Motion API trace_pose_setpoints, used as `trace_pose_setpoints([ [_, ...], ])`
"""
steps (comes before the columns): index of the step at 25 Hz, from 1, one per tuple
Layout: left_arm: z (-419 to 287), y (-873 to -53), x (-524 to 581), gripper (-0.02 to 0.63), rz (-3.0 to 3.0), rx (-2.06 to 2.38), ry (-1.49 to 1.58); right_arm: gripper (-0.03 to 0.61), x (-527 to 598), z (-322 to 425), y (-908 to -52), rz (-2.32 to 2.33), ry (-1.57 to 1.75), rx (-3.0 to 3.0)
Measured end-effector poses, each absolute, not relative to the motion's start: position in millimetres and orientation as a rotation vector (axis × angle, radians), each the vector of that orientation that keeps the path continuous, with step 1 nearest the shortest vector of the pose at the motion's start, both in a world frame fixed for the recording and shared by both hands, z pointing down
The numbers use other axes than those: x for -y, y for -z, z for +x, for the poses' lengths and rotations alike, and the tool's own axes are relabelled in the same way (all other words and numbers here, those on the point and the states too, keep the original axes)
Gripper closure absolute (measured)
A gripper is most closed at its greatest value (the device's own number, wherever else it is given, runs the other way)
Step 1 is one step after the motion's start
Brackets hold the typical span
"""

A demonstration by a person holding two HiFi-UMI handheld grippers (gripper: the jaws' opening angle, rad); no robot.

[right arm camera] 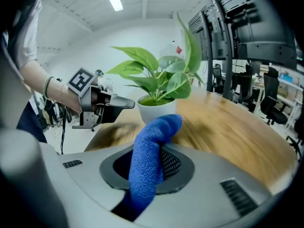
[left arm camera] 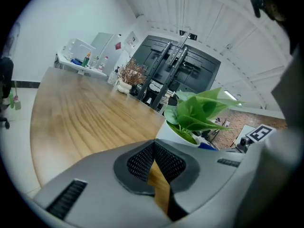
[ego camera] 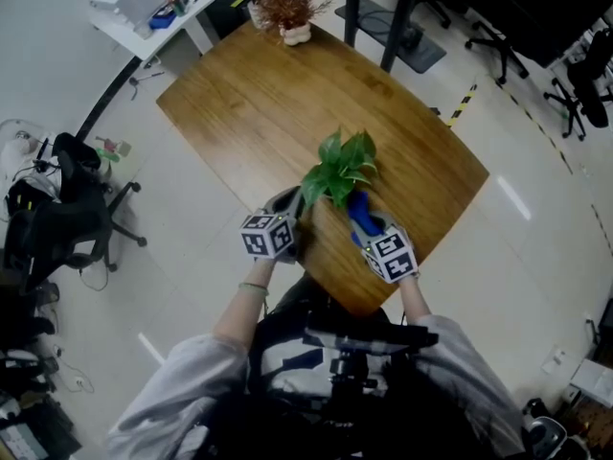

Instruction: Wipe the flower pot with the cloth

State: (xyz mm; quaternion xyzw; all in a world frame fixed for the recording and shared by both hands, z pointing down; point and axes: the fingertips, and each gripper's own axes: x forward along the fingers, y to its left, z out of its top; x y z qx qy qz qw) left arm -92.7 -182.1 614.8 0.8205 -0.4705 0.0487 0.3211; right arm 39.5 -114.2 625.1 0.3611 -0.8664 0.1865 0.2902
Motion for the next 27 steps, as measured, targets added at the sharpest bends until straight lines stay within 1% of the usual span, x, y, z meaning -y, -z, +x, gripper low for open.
trace_pose_setpoints([
  [7, -79, -596, 133, 0.606, 2.180, 1.191, -0.084, 0.505, 90, 55, -587, 1.131, -0.594, 2.398],
  [13, -51, -562, 110, 0.606, 2.268, 1.135, -0.023, 0.505, 73, 58, -555, 1.221, -0.614, 2.479],
  [18, -39, -543, 105, 0.606, 2.324, 1.124, -0.001, 0.505, 70, 54, -546, 1.236, -0.608, 2.511],
  [27, -23, -543, 85, 0.606, 2.345, 1.101, -0.014, 0.506, 56, 60, -545, 1.251, -0.650, 2.529],
])
